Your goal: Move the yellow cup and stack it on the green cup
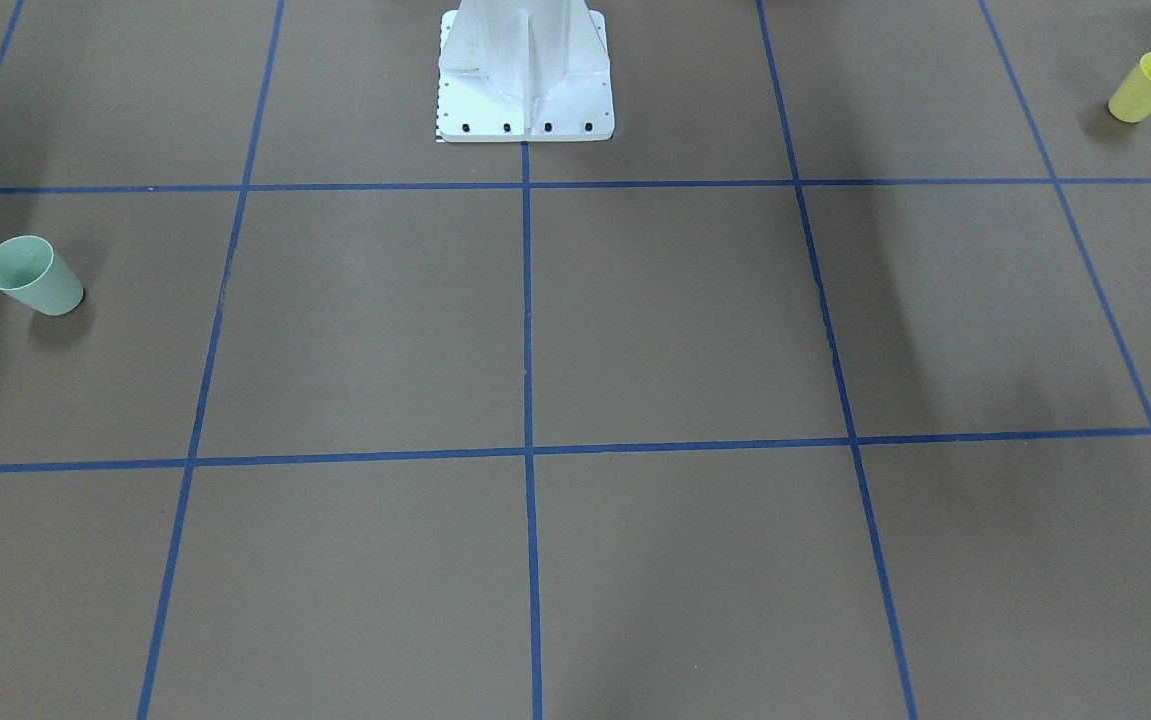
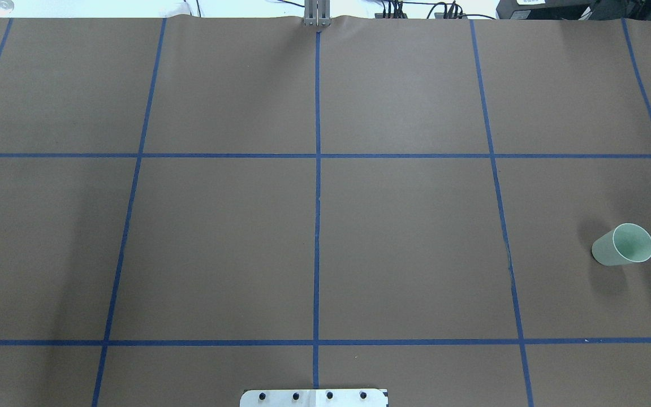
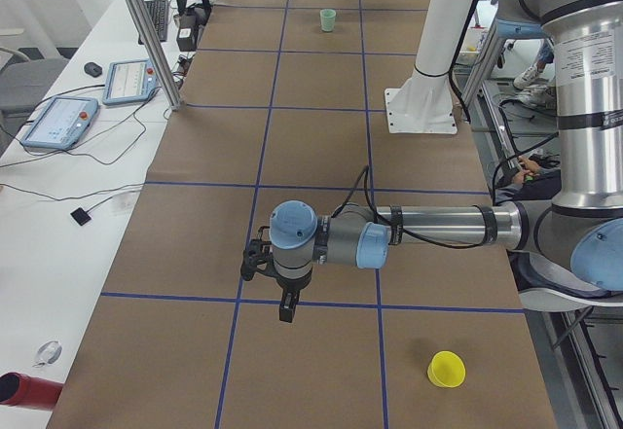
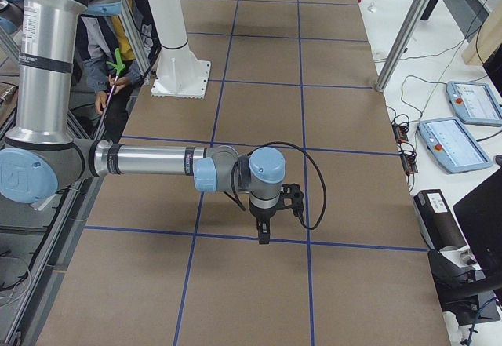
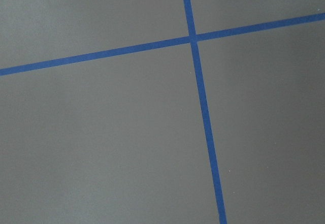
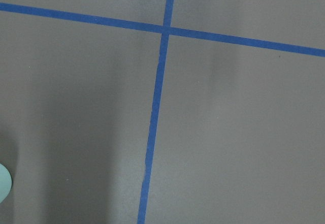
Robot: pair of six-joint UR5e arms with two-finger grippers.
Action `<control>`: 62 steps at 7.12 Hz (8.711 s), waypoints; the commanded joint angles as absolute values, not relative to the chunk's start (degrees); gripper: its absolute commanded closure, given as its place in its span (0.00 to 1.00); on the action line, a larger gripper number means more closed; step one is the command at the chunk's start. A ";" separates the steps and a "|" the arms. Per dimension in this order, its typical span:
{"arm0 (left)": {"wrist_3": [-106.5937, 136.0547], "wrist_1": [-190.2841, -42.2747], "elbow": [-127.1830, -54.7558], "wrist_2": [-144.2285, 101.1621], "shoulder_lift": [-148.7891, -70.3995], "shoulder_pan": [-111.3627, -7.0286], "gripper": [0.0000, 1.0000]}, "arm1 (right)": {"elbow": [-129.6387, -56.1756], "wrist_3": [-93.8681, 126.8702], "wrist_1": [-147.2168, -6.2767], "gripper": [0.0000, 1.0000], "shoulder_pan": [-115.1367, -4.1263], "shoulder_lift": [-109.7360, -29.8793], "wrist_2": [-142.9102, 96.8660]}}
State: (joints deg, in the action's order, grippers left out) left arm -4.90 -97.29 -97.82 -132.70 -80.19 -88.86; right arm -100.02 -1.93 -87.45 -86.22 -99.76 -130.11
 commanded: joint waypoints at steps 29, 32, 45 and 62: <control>67.41 -98.65 -118.48 -88.21 -84.47 -67.37 0.00 | -98.35 11.51 -75.50 0.00 -86.04 -99.76 -131.57; 92.46 -75.15 -118.39 -76.12 -84.64 -57.16 0.00 | -98.35 11.78 -75.59 0.00 -86.04 -99.84 -131.31; 140.71 -45.51 -90.18 -116.79 -81.76 -47.81 0.00 | -97.91 11.16 -69.08 0.00 -82.98 -99.84 -131.75; 152.14 -62.66 -78.23 -125.33 -75.06 -44.47 0.00 | -97.73 11.25 -67.41 0.00 -79.81 -99.58 -131.48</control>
State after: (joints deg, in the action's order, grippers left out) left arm 152.08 -62.50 -78.76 -124.58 -74.99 -44.72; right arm -97.74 11.25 -67.42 -79.92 -99.58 -131.45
